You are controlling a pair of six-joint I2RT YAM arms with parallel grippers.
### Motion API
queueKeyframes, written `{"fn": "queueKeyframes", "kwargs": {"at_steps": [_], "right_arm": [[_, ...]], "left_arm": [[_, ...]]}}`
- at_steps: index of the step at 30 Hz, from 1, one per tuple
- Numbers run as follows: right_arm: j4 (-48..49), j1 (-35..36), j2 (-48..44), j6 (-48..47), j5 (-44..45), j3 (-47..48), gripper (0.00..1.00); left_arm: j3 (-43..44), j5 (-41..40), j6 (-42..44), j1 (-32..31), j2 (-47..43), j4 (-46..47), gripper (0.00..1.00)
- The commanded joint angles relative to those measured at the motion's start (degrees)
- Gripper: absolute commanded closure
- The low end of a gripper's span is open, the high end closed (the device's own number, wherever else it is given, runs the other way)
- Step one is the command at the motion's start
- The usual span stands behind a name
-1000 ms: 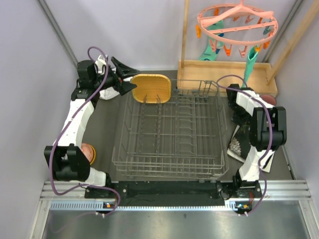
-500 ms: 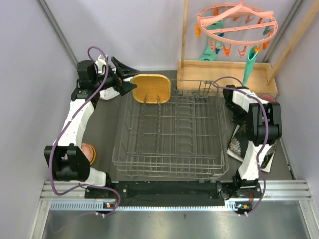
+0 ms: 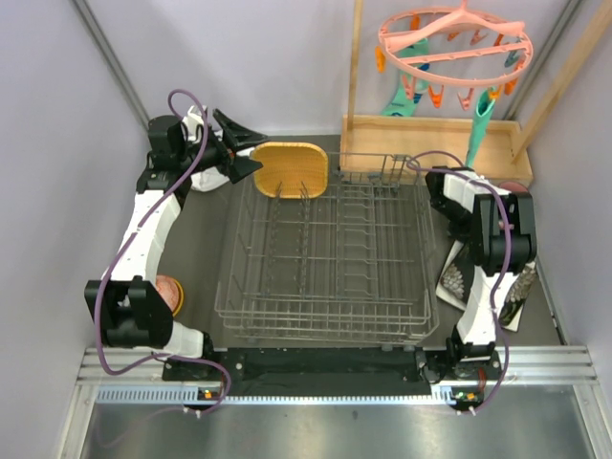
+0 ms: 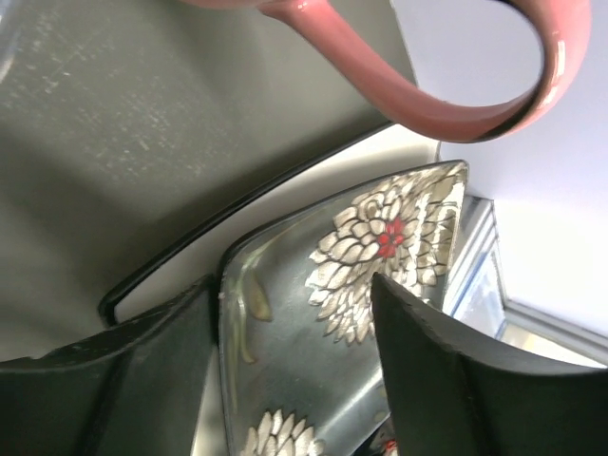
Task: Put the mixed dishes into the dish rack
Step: Grab a plate with the right arm
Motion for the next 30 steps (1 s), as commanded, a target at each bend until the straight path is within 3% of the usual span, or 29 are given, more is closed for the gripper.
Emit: {"fn": "queueKeyframes", "kwargs": {"at_steps": [1, 10, 13, 14, 16, 30], "right_arm": [[1.48, 0.56, 1.47, 0.38, -0.71, 1.5, 0.37], [1.66, 0.64, 0.33, -0.32, -1.33, 2.12, 0.62], [1.84, 0.56, 0.33, -1.11, -2.47, 2.64, 0.76], [1.75, 0.56, 0.42, -1.37, -2.91, 2.82, 0.88], [1.75, 0.65, 0.51, -1.64, -3.52, 3.26, 0.99], [1.13, 0.82, -2.83, -2.78, -6.16, 5.8, 1.0]], "left_arm": [[0.33, 0.96, 0.33, 0.31, -1.28, 1.65, 0.04], [-0.28, 0.61, 0.24, 0.4, -1.46, 1.65, 0.03], [-0.46, 0.78, 0.24, 0.4, -1.55, 1.65, 0.03], [-0.46, 0.78, 0.24, 0.49, -1.46, 1.73, 0.03], [-0.63, 0.87, 0.15, 0.4, -1.46, 1.74, 0.03], [-0.63, 1.14, -0.64, 0.49, -1.29, 2.35, 0.04]]}}
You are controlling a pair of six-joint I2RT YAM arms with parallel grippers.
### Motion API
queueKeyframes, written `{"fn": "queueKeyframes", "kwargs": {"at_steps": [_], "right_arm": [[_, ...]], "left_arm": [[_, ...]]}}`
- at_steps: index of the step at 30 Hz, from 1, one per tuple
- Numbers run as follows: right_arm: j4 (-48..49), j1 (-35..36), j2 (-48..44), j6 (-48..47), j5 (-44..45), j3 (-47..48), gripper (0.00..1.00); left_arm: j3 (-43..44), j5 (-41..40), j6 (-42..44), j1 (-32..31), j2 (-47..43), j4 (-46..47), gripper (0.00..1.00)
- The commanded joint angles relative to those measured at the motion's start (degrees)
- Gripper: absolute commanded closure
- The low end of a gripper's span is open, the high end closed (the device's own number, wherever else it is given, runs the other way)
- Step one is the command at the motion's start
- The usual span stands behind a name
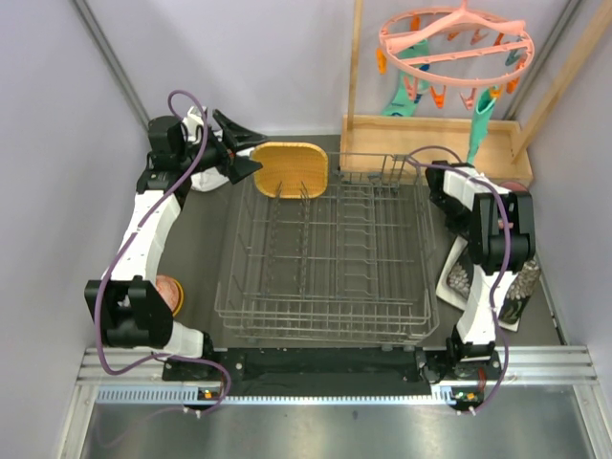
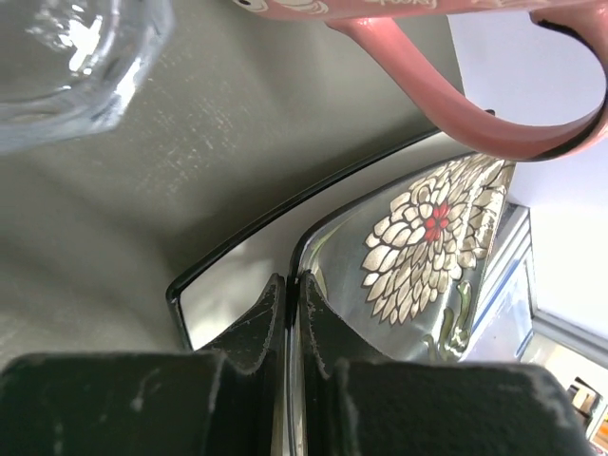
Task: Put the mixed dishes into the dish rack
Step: Grab a plate with the right arm
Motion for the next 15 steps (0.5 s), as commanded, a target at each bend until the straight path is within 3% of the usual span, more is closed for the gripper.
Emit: {"fn": "queueKeyframes", "kwargs": {"at_steps": [1, 15], "right_arm": [[-0.07, 0.82, -3.73, -1.29, -1.38, 3.16, 1.0], [2.04, 1.44, -2.68, -2.35, -4.19, 3.16, 1.0]], "left_arm": [[-0.46, 1.07, -0.33, 0.38, -1.39, 2.29, 0.03], [1.03, 0.02, -1.48, 0.29, -0.25, 3.34, 0.04]]}}
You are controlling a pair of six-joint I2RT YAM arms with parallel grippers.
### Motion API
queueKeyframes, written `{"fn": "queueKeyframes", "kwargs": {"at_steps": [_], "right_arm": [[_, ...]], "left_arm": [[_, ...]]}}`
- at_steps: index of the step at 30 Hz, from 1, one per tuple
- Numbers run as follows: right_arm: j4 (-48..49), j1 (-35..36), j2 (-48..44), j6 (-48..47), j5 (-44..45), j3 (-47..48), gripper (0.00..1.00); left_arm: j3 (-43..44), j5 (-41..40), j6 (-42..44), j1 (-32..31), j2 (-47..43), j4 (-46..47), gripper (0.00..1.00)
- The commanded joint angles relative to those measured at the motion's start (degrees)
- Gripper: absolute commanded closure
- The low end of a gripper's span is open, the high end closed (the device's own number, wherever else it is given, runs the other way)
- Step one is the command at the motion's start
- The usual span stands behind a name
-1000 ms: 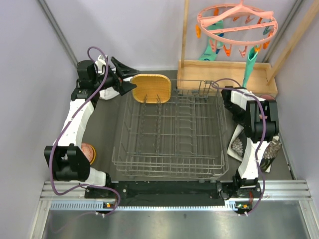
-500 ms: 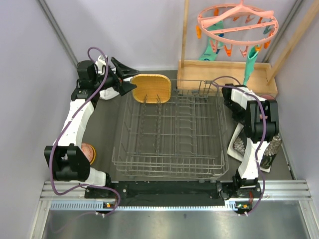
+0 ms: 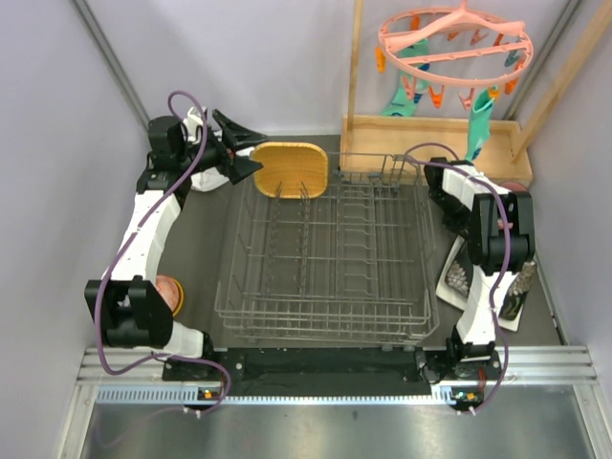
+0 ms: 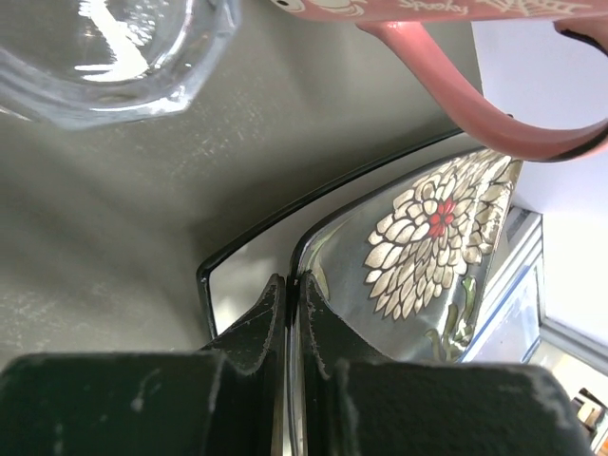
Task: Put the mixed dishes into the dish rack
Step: Grab a plate with the right arm
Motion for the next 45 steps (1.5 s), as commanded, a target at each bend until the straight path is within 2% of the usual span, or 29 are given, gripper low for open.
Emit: {"fn": "queueKeyframes", "kwargs": {"at_steps": [1, 12, 19, 33, 45], "right_arm": [[2.3, 0.76, -2.28, -1.56, -1.91, 1.5, 1.0], [3.36, 0.85, -2.02, -4.28, -3.94, 2.47, 1.0], [2.39, 1.02, -3.24, -4.99, -3.76, 3.53, 1.0], [-0.16, 1.02, -5.62, -4.2, -5.0, 6.6, 1.0], [0.63, 1.02, -0.62, -3.76, -3.85, 5.11, 1.0]], "left_arm": [[0.82, -0.29, -0.12, 0.34, -0.25, 3.08, 0.04], [-1.38, -2.13, 1.81, 0.34, -0.52, 3.96, 0.04], [-5.42, -4.25, 1.99, 0.34, -0.34, 8.34, 0.04], [-5.25, -4.07, 4.97, 0.25, 0.36, 8.18, 0.03], [-5.6, -3.28, 6.21, 0.34, 0.01, 6.59, 0.04]]}}
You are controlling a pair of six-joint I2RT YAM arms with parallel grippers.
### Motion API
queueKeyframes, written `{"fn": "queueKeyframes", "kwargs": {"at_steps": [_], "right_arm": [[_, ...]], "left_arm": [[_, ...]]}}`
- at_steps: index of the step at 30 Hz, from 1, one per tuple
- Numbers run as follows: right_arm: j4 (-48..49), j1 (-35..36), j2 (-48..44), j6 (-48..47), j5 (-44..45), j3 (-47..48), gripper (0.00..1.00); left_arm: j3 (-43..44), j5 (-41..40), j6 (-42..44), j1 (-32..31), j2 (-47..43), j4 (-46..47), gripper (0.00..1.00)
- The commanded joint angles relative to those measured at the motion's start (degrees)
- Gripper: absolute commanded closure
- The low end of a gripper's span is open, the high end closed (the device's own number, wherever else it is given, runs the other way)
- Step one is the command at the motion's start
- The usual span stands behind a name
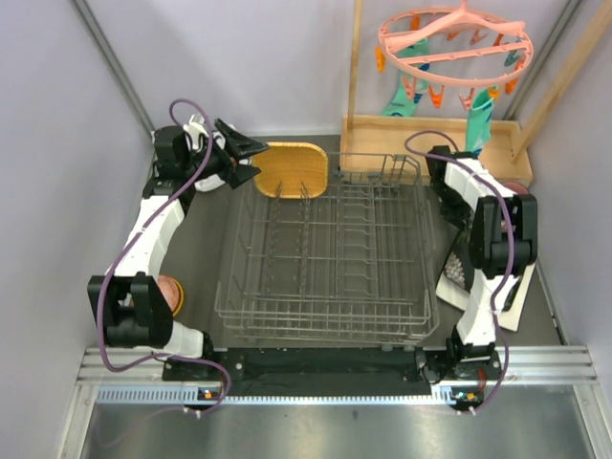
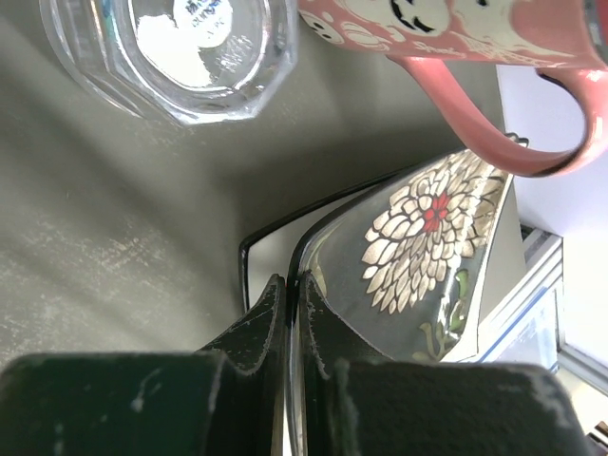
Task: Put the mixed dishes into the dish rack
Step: Grab a plate with the right arm
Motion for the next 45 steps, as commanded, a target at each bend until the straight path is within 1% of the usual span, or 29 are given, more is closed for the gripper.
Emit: {"fn": "queueKeyframes", "kwargs": {"at_steps": [1, 6, 16, 18, 19, 22, 25, 30, 35, 39, 43, 45], "right_arm": [[1.05, 0.67, 1.94, -0.07, 0.94, 1.0, 1.0], [1.66, 0.59, 4.32, 0.02, 1.38, 0.56, 1.0], [2.98, 0.59, 5.55, -0.33, 1.55, -1.11, 1.0], [3.24, 0.67, 5.46, -0.42, 1.11, -1.64, 0.91], [3.59, 0.59, 5.46, -0.42, 0.94, -1.82, 0.81], [4.3, 0.59, 4.85, -0.42, 0.24, -2.34, 0.66], [5.35, 0.59, 3.62, -0.59, -0.12, -2.96, 0.59], [5.36, 0.5, 1.95, -1.3, -3.1, -1.65, 0.58], [6.49, 0.67, -2.78, -2.35, -9.07, 0.46, 0.57], [7.37, 0.59, -4.91, -3.41, -13.64, 1.96, 0.53], [7.64, 0.59, -5.35, -3.85, -18.12, 3.19, 0.53], [8.6, 0.32, -7.36, -3.85, -20.32, 2.14, 0.53]], "left_arm": [[0.3, 0.76, 1.71, 0.27, -0.34, 0.98, 0.03], [0.48, 1.03, 1.71, 0.27, -0.43, 0.71, 0.04], [0.48, 0.85, 1.53, 0.27, -0.78, 0.1, 0.04], [0.3, 0.85, 1.62, 0.27, -1.13, -0.08, 0.04], [0.3, 0.85, 1.71, 0.18, -1.13, -0.34, 0.04], [0.21, 1.03, 1.79, 0.18, -1.48, -0.52, 0.04], [0.3, 1.2, 1.36, 0.27, -1.31, -0.26, 0.03], [0.91, 1.12, 0.83, 0.27, -1.48, -0.17, 0.03], [2.49, 0.94, 1.36, 0.27, -1.83, -1.66, 0.03], [3.2, 0.94, 1.53, 0.27, -2.36, -2.71, 0.04], [3.55, 0.85, 1.53, 0.27, -2.89, -3.85, 0.04], [3.82, 0.85, 1.79, 0.18, -3.41, -4.3, 0.04]]}}
